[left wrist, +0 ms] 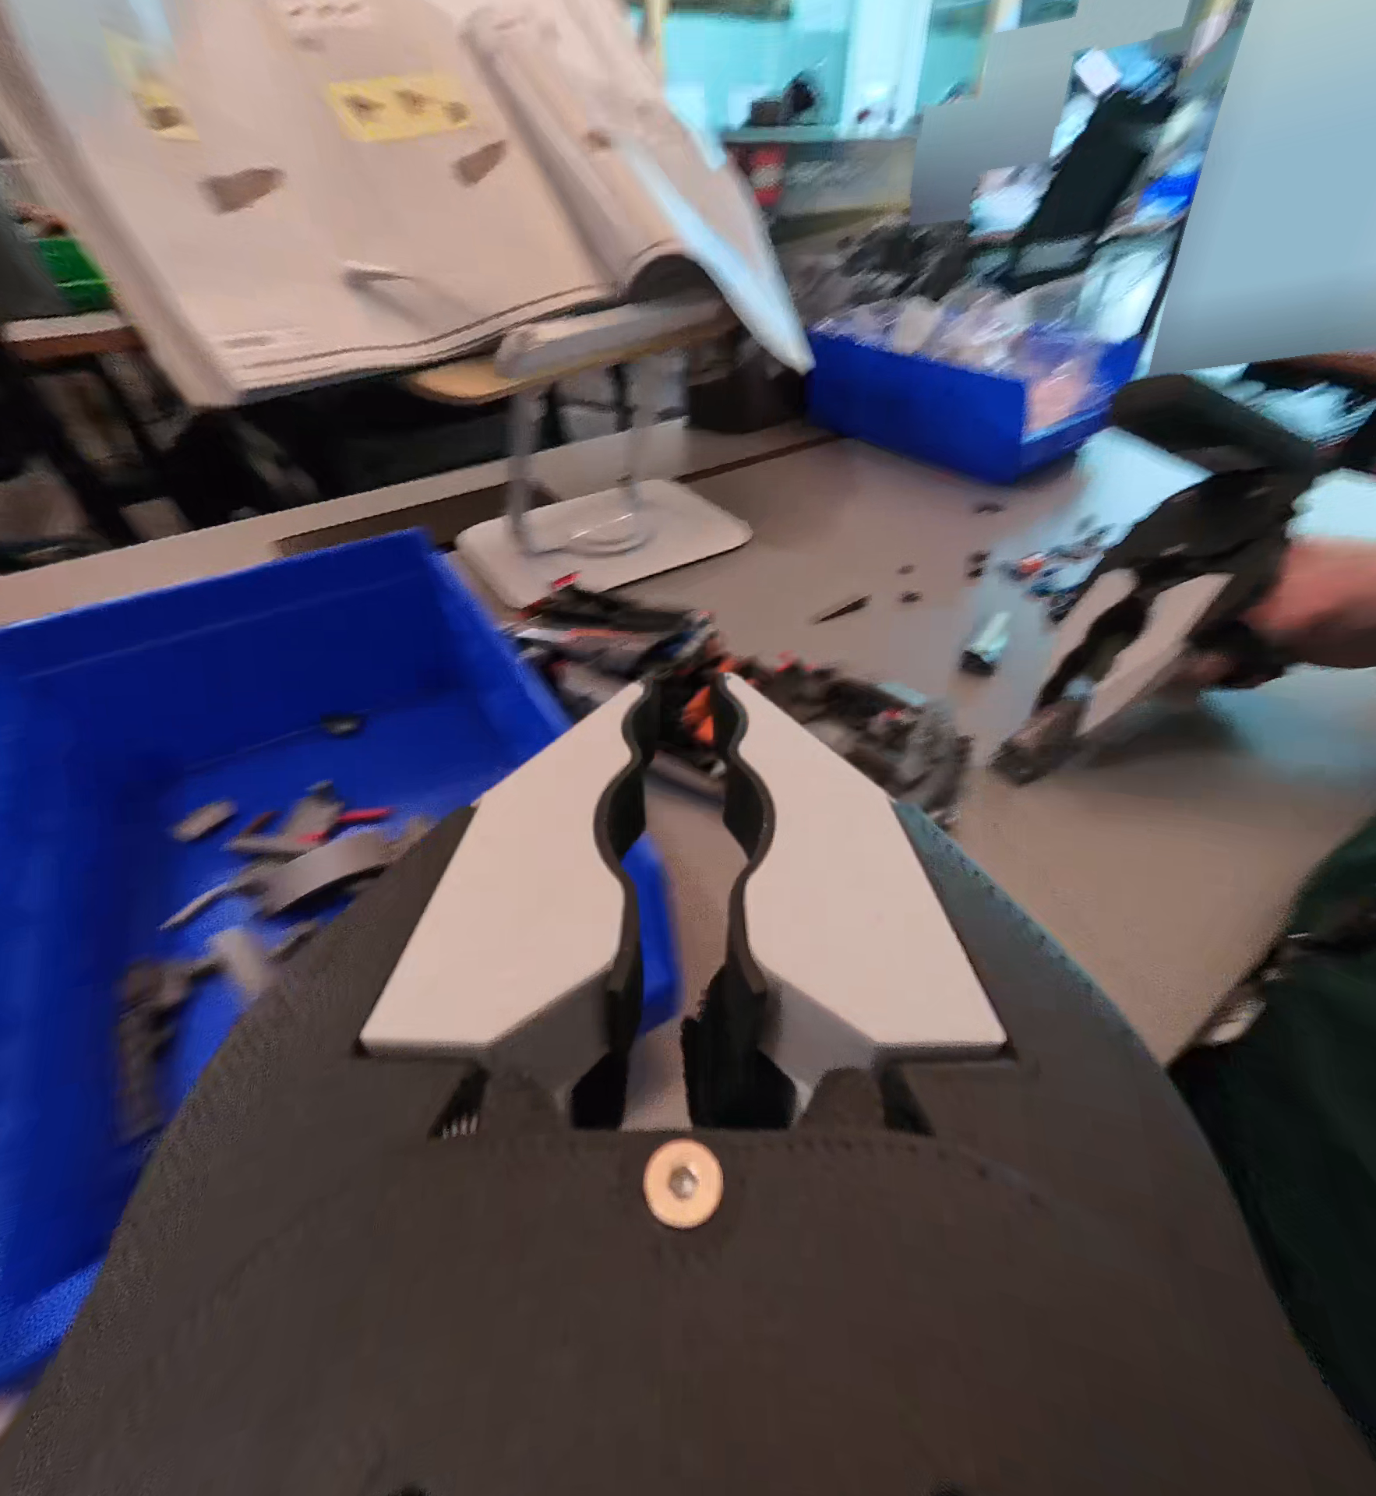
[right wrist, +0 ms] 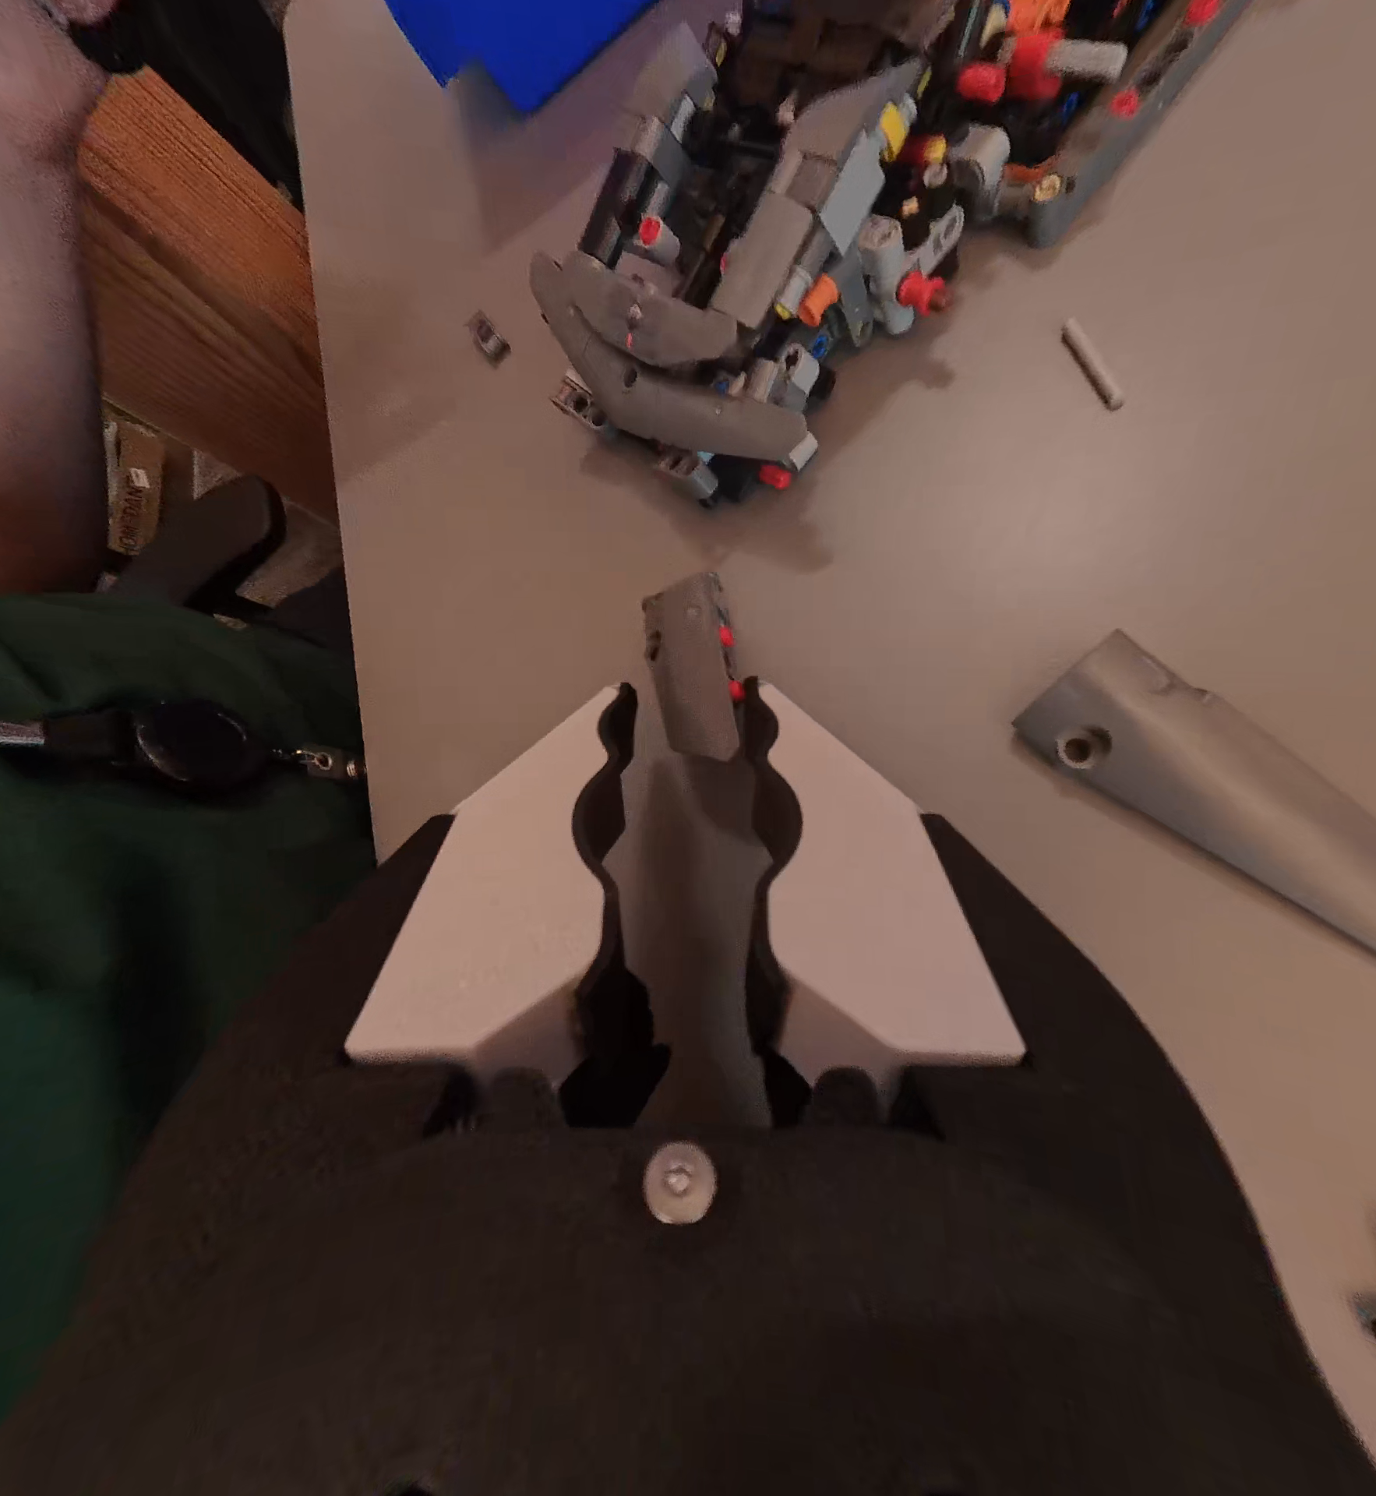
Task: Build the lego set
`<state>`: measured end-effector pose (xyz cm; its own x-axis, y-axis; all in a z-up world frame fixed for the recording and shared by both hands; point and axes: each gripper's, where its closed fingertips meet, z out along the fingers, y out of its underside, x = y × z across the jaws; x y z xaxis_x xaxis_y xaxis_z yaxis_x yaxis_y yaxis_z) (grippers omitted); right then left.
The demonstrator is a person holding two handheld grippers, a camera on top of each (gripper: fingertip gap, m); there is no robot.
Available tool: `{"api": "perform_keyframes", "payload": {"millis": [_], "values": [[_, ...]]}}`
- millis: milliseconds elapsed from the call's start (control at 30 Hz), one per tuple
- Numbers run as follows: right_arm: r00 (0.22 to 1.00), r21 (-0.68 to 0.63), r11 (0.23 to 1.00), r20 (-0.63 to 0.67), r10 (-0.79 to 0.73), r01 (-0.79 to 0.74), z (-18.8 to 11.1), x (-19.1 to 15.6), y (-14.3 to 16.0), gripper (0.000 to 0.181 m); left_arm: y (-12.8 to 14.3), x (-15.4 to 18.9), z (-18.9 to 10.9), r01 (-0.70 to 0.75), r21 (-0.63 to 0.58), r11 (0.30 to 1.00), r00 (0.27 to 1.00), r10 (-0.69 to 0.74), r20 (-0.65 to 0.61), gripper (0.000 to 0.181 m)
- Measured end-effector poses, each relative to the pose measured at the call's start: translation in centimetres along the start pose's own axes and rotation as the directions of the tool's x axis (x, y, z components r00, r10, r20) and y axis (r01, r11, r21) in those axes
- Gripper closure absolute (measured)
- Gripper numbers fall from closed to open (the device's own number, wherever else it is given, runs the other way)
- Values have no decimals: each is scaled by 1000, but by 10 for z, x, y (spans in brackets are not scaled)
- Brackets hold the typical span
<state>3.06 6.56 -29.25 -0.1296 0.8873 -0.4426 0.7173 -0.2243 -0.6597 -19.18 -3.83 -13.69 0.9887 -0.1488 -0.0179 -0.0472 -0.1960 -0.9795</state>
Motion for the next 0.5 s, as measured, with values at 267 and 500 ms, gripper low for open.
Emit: {"api": "perform_keyframes", "payload": {"millis": [267, 500], "values": [[998, 137, 990, 43, -42, 36, -7, -2, -13, 138, 56, -91, -25, -81, -416, 906, 965, 176, 195, 166], [995, 157, 987, 85, -46, 33, -9, -7, -13, 140, 112, -100, 13, -133, -650, 749, 976, 214, 47, 164]]}}
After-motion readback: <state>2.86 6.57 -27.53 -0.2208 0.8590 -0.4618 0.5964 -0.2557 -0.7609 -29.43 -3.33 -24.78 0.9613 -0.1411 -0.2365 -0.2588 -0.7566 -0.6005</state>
